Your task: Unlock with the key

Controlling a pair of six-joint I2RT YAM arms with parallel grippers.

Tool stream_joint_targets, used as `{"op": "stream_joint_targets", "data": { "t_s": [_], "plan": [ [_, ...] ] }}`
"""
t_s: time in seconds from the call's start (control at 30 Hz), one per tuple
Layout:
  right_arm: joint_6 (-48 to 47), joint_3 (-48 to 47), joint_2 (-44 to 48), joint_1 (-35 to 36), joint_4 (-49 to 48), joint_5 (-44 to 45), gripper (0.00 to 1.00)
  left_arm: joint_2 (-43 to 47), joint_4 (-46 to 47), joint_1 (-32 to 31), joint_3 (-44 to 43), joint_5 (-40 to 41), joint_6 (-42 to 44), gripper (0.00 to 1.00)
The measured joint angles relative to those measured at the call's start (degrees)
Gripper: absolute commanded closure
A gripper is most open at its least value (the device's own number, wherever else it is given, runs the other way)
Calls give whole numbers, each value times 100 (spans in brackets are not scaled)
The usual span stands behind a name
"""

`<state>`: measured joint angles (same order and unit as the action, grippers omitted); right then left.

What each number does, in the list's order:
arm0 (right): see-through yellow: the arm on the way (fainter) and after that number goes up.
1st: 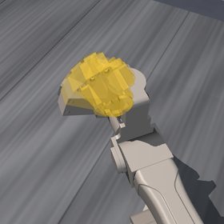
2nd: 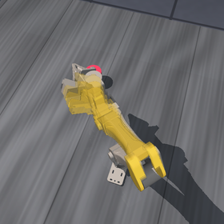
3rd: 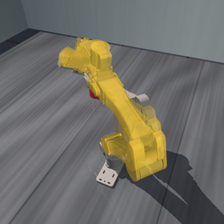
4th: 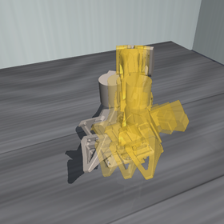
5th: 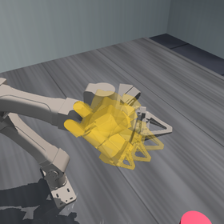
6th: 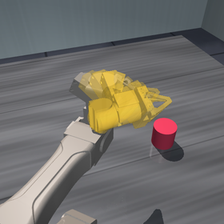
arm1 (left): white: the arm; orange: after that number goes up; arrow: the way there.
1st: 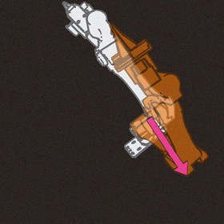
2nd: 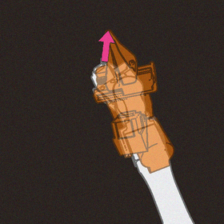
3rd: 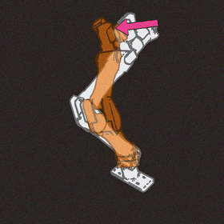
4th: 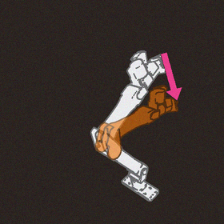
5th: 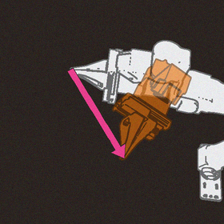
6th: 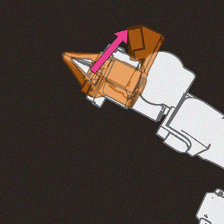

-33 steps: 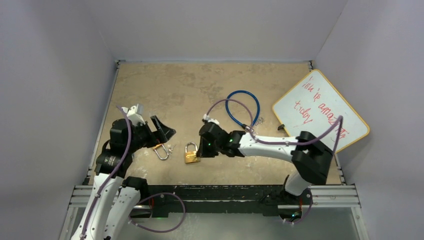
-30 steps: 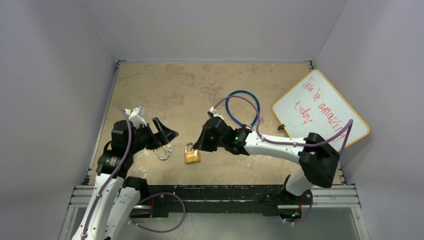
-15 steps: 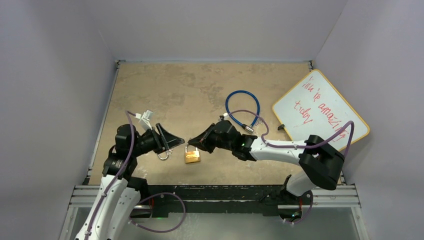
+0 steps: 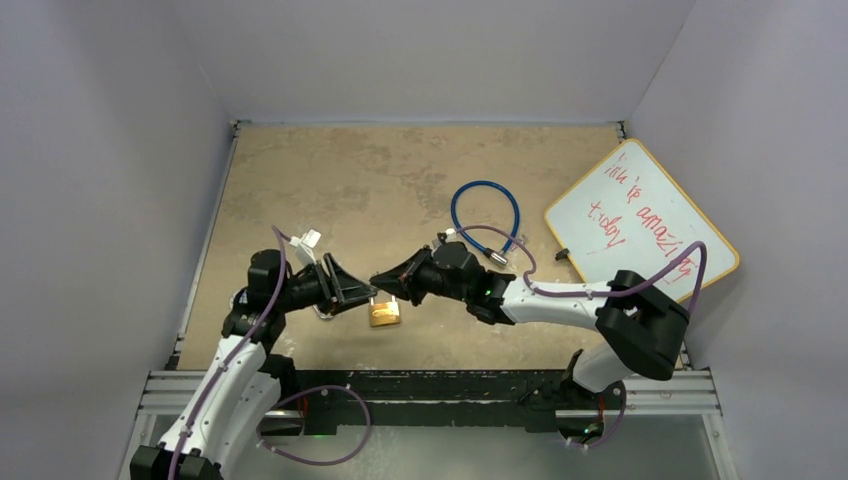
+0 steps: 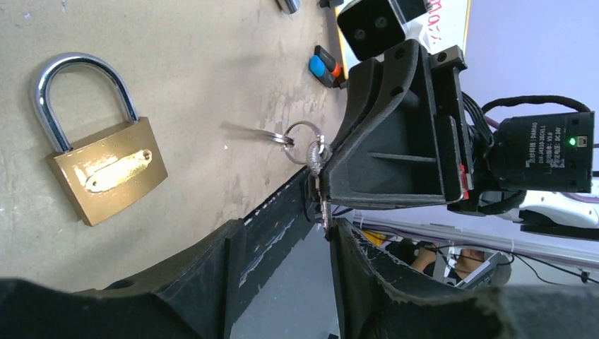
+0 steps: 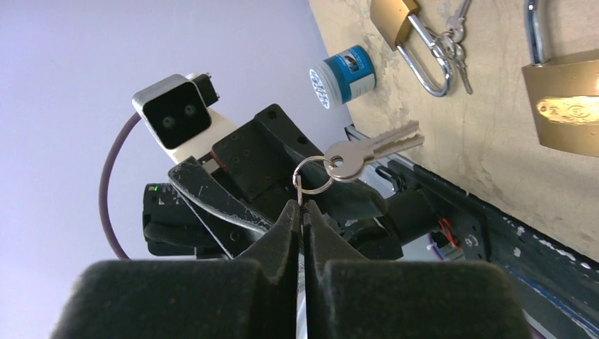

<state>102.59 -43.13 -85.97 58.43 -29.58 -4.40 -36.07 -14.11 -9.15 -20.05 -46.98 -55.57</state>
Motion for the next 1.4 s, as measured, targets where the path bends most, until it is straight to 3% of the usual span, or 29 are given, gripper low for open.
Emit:
{"op": "stream_joint_targets", "data": {
  "t_s": [0.17,0.6,0.73,0.93,1.07,1.1,1.2,1.23,1.33,1.4],
  "plan": [
    [33,142,-37,-7,-166,-114,100,-114,640,0,247,-262,-466,66],
    [-33,446,-68,-7,-769,-136,100,-203,1235,0,271,-345,-885,63],
    [-127,518,-81,-13,-918,-138,100,-225,1392,0,271,-352,-981,72],
    [-166,522,-179,-72,-1196,-160,100,-267,1436,13,275,-297,-988,99],
    [-168,525,-278,-96,-1349,-181,100,-249,1419,13,293,-271,-1003,100],
    [-170,525,-286,-107,-1368,-205,94,-243,1410,13,293,-262,-997,100],
    [-232,555,-289,-164,-1464,-278,51,-179,1379,13,291,-249,-925,100],
    [-289,566,-289,-192,-1491,-293,40,-157,1309,11,273,-251,-841,100],
    [-597,656,-221,-321,-1547,-428,25,-151,922,2,66,-223,-442,100],
    [-977,813,11,-503,-1534,-555,23,-210,529,0,-249,-164,24,100]
  ]
}}
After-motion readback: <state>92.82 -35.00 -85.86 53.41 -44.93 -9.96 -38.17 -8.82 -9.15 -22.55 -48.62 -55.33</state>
